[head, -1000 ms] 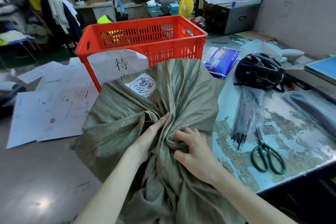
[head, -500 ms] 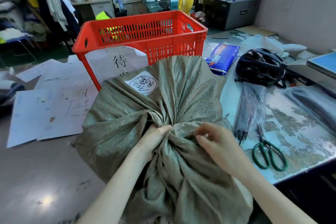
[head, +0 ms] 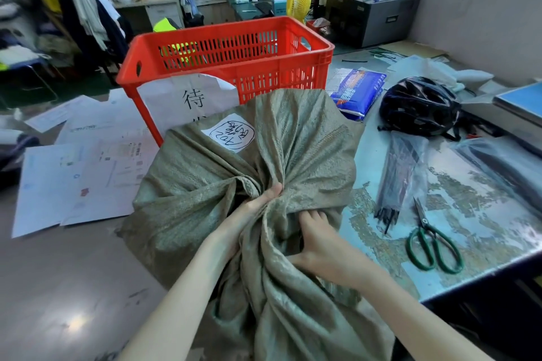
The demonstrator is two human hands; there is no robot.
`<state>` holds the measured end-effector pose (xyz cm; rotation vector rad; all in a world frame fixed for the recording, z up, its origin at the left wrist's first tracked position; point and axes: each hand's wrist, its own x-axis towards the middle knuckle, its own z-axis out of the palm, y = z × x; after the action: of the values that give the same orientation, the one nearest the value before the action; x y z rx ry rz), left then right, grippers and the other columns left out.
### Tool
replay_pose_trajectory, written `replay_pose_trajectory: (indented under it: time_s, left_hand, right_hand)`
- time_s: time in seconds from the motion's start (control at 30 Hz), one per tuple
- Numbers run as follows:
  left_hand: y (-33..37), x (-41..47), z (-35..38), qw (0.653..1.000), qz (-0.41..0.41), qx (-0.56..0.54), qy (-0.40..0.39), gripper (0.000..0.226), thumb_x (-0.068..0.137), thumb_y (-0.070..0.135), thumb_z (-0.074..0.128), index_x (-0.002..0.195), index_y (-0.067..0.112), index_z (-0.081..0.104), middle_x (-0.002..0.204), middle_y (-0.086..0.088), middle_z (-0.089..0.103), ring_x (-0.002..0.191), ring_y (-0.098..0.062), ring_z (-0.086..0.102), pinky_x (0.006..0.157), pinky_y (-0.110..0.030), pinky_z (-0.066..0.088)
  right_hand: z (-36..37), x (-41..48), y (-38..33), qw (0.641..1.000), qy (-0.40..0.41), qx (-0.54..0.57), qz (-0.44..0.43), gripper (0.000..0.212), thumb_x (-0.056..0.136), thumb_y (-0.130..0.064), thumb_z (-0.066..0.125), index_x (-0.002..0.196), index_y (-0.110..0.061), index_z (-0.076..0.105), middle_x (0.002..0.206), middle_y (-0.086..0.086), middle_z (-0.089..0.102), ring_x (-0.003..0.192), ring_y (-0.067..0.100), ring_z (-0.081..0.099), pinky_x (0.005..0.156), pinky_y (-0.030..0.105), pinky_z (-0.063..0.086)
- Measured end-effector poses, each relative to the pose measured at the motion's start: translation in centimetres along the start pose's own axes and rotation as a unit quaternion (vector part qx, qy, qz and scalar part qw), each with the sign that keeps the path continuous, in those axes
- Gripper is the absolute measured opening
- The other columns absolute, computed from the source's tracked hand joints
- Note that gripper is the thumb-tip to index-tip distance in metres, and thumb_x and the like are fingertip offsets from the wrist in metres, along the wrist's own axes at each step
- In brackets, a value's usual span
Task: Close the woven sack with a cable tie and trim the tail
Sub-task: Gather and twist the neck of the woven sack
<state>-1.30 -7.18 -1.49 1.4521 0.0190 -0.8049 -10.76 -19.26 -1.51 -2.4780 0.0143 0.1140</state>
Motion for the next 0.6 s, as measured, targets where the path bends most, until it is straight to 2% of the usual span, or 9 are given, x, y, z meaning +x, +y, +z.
replay_pose_trajectory:
  time_s: [0.1,0.13,0.17,0.23,0.3,0.37,0.47,0.53,0.6]
  left_hand:
    - [0.2,-0.9,-0.7,0.999,0.000,-0.021,-0.024,0.039,0.093,0.038,0.050,0.117,0.007,0.059,0.105,-0.008,0.065,0.104,-0.030,0.064,0.081,-0.031,0.049]
    - [0.1,-0.9,-1.0,0.999,0.001,-0.028,-0.035,0.046,0.089,0.037,0.053,0.122,0.005,0.058,0.104,-0.004,0.068,0.106,-0.024,0.066,0.082,-0.025,0.050]
    - [0.0,-1.0,-1.2,0.998,0.010,-0.021,-0.054,0.047,0.085,0.035,0.057,0.122,0.006,0.059,0.097,0.003,0.073,0.097,-0.012,0.070,0.078,-0.017,0.052]
    - [-0.3,-0.7,-1.6,0.997,0.034,0.005,-0.068,0.032,0.085,0.024,0.058,0.114,0.009,0.061,0.077,0.013,0.075,0.074,0.002,0.070,0.064,-0.009,0.051]
    - [-0.8,-0.4,-1.9,0.996,0.051,0.017,-0.068,0.023,0.083,0.016,0.061,0.104,0.009,0.064,0.074,0.010,0.075,0.070,0.000,0.070,0.063,-0.012,0.052]
    - [-1.0,-0.6,-1.8,0.994,0.075,0.013,-0.079,0.026,0.071,0.019,0.073,0.096,0.013,0.069,0.080,0.005,0.076,0.075,-0.008,0.071,0.067,-0.017,0.055]
    - [-0.9,-0.7,-1.5,0.993,0.078,0.010,-0.086,0.014,0.074,0.013,0.072,0.088,0.015,0.070,0.078,0.004,0.076,0.071,-0.008,0.071,0.062,-0.016,0.054]
    - [-0.6,-0.7,-1.5,0.995,0.036,-0.007,-0.094,0.006,0.078,0.014,0.067,0.079,0.011,0.072,0.067,0.001,0.074,0.060,-0.009,0.069,0.055,-0.017,0.052]
    - [-0.3,-0.8,-1.4,0.994,-0.006,-0.014,-0.110,0.015,0.070,0.024,0.071,0.077,0.011,0.076,0.070,-0.005,0.072,0.062,-0.014,0.067,0.061,-0.022,0.053]
  right_hand:
    - [0.4,0.9,-1.0,0.998,-0.015,-0.045,0.038,0.094,0.072,-0.057,0.067,0.143,-0.018,0.019,0.147,0.003,0.022,0.133,0.031,0.017,0.110,0.046,0.017]
    - [0.6,1.1,-1.1,0.998,-0.015,-0.048,0.048,0.097,0.071,-0.058,0.067,0.144,-0.020,0.016,0.148,0.003,0.020,0.135,0.033,0.014,0.110,0.047,0.016]
    - [0.8,1.3,-1.2,0.997,-0.010,-0.055,0.055,0.097,0.070,-0.059,0.067,0.144,-0.021,0.017,0.148,0.003,0.021,0.134,0.033,0.014,0.109,0.047,0.016]
    - [1.0,1.3,-1.2,0.996,0.024,-0.065,0.061,0.091,0.067,-0.059,0.069,0.139,-0.022,0.027,0.141,0.005,0.029,0.129,0.032,0.019,0.106,0.045,0.019]
    - [1.1,1.1,-1.1,0.994,0.069,-0.055,0.058,0.083,0.064,-0.058,0.070,0.134,-0.027,0.037,0.135,0.003,0.036,0.125,0.028,0.023,0.100,0.041,0.021]
    - [1.3,1.1,-0.9,0.994,0.093,-0.022,0.057,0.075,0.060,-0.060,0.068,0.126,-0.030,0.047,0.128,0.000,0.043,0.121,0.024,0.028,0.093,0.037,0.024]
    - [1.1,1.2,-0.4,0.982,0.085,0.167,0.036,0.054,0.055,-0.060,0.068,0.103,-0.036,0.061,0.112,-0.006,0.062,0.114,0.022,0.049,0.099,0.042,0.036]
    - [0.1,1.0,-0.2,0.950,0.101,0.293,0.031,0.034,0.061,-0.041,0.079,0.092,-0.037,0.065,0.097,-0.009,0.072,0.102,0.014,0.063,0.095,0.040,0.046]
    - [-0.8,0.8,-0.2,0.910,0.119,0.391,0.068,0.026,0.069,-0.025,0.080,0.090,-0.028,0.066,0.092,-0.008,0.073,0.090,0.007,0.067,0.086,0.033,0.050]
